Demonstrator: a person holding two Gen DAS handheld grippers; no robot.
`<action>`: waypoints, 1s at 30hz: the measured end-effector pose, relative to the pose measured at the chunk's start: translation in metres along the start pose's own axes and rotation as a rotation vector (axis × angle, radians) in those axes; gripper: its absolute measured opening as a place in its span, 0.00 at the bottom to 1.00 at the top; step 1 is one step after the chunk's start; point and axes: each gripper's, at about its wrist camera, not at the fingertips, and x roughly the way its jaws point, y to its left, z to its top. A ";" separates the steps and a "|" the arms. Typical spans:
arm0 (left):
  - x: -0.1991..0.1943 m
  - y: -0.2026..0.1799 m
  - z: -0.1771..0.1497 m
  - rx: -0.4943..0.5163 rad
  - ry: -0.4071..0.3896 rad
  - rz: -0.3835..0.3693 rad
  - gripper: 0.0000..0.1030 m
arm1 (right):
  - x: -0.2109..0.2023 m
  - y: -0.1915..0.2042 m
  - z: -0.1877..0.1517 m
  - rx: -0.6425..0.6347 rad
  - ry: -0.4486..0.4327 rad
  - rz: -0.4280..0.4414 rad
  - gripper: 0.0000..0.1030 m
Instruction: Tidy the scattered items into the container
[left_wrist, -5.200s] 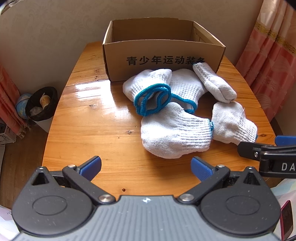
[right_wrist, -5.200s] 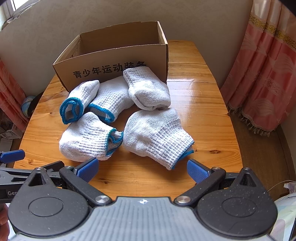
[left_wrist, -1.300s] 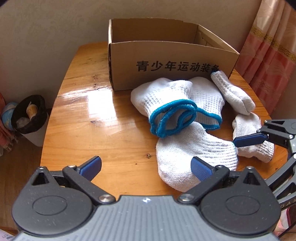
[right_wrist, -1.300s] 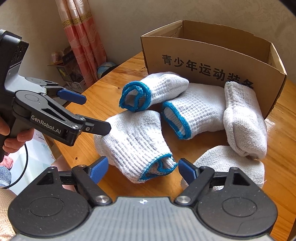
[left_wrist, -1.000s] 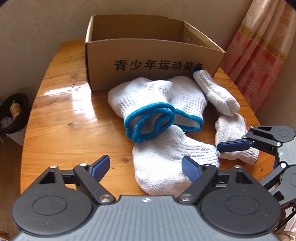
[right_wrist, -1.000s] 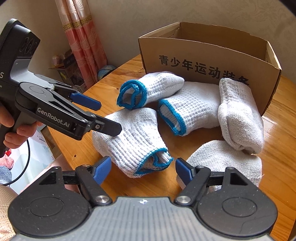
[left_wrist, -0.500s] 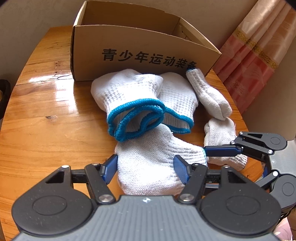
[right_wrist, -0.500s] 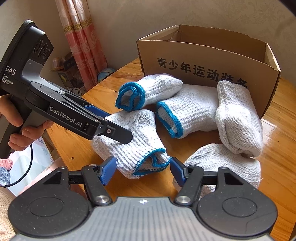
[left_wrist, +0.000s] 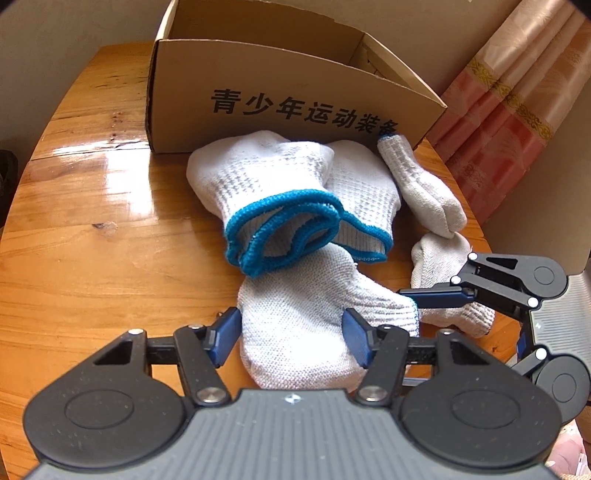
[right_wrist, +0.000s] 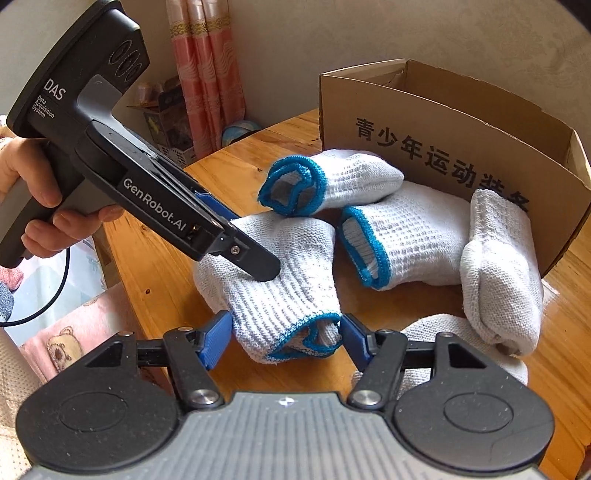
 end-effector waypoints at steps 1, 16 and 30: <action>0.000 -0.002 0.000 0.007 0.000 0.005 0.57 | 0.000 0.000 0.000 0.004 0.000 -0.001 0.66; 0.004 0.013 0.001 -0.064 0.021 -0.036 0.52 | 0.000 -0.001 0.001 -0.038 0.004 -0.019 0.70; -0.012 0.000 -0.005 -0.054 0.011 -0.076 0.43 | -0.017 0.008 0.010 -0.035 -0.020 -0.030 0.51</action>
